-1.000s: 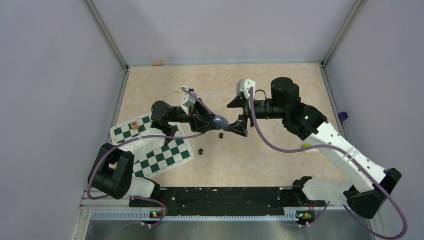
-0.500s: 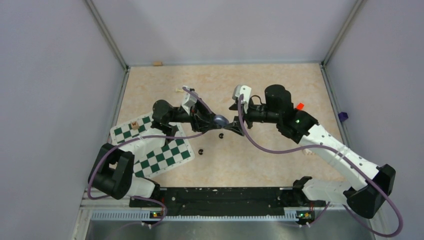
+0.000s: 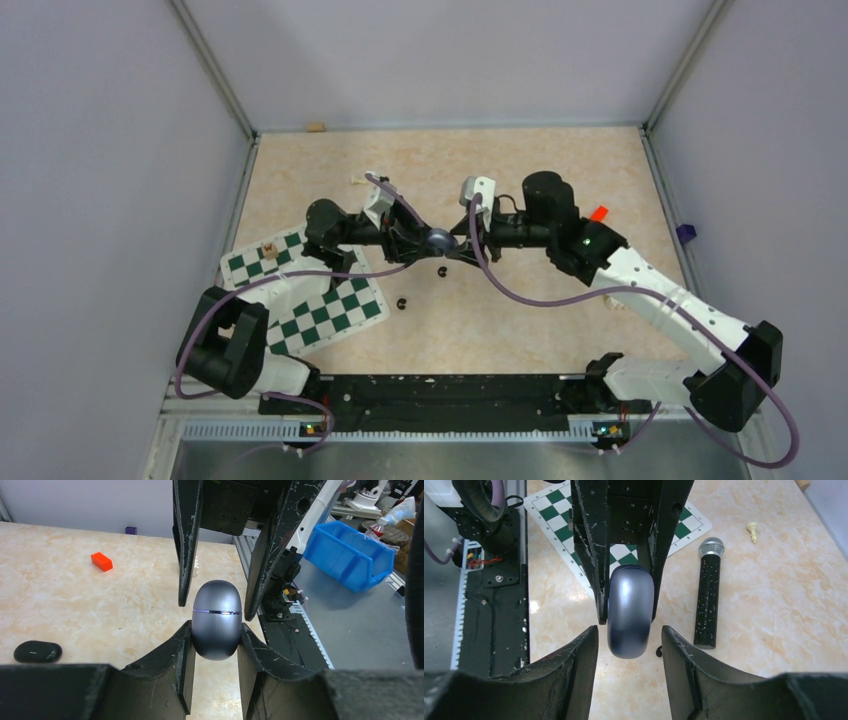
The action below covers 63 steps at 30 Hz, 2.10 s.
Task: Insert the wireless bluetooth earbuds into the charging case
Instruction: Pass from the left arm to the right, then place the charging case with the earbuds at the center of the board.
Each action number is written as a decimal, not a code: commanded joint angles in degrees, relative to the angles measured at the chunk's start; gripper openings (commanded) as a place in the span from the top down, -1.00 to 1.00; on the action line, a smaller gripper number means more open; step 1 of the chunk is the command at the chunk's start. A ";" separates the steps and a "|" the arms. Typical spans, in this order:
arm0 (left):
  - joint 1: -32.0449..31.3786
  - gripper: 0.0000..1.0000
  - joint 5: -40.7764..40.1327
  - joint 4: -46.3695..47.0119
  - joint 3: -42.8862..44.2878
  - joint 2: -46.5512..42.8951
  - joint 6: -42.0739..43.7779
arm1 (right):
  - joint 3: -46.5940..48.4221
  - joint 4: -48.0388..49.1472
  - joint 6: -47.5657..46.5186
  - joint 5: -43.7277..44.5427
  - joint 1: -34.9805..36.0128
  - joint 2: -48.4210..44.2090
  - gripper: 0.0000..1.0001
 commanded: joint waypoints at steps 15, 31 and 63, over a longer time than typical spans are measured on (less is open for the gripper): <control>-0.14 0.87 -0.44 0.05 1.84 -1.15 0.78 | 0.17 2.00 1.43 -7.84 0.09 0.33 0.77; 3.39 -0.97 -7.60 0.65 1.38 -2.31 1.29 | 5.34 -6.65 0.64 -5.48 -13.77 0.73 0.90; 7.66 -0.97 -16.69 -9.69 1.02 -3.75 9.20 | 10.21 -34.94 -41.51 2.34 -40.49 37.08 0.83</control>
